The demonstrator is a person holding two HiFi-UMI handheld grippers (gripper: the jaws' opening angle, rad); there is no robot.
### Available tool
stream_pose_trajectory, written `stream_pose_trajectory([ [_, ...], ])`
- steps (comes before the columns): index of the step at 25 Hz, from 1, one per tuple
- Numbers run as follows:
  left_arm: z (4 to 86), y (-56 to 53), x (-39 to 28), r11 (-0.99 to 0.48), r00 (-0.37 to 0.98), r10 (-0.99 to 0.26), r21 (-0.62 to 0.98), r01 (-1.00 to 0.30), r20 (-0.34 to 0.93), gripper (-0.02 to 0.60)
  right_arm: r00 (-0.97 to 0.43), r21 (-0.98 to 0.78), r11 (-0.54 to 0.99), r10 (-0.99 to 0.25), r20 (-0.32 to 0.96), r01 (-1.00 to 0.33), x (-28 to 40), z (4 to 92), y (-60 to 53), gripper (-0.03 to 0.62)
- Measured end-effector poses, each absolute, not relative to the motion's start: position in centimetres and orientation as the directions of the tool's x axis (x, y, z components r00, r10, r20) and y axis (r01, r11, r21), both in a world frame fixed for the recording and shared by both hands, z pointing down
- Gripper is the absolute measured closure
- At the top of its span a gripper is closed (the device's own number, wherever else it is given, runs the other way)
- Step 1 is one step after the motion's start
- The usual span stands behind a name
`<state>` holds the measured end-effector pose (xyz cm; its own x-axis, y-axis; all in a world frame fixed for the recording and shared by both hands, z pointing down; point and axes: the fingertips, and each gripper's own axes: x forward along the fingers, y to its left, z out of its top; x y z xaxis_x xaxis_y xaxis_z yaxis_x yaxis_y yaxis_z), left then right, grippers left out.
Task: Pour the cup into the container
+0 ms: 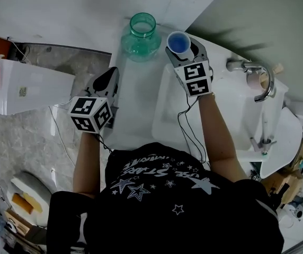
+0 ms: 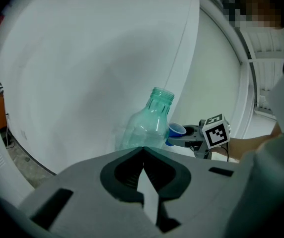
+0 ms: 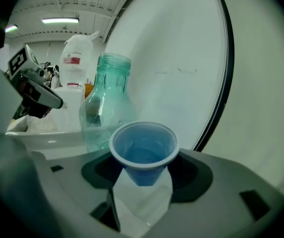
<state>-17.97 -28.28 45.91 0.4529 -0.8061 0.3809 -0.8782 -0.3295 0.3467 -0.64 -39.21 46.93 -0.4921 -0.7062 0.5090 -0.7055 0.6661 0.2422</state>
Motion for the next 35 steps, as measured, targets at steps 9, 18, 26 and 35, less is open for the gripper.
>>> stream_pose_trajectory([
  [9,48.4,-27.7,-16.9,-0.321,0.463,-0.776,0.364,-0.874,0.427,0.572,-0.503,0.182,0.685,-0.665,0.553,-0.705,-1.0,52.0,-38.7,0.312],
  [18,49.4,-27.6,-16.2,-0.332,0.479,-0.757,0.37,-0.868,0.444,0.571,-0.515,0.11,0.68,-0.641,0.568,-0.725,-1.1,54.0,-38.7,0.309],
  [26,49.9,-27.6,-15.7,-0.336,0.484,-0.748,0.369,-0.867,0.454,0.571,-0.504,0.088,0.643,-0.671,0.544,-0.761,-0.9,54.6,-39.2,0.301],
  [35,48.9,-27.4,-15.2,-0.362,0.49,-0.753,0.346,-0.866,0.439,0.571,-0.504,0.064,0.622,-0.686,0.525,-0.781,-0.3,54.4,-39.1,0.259],
])
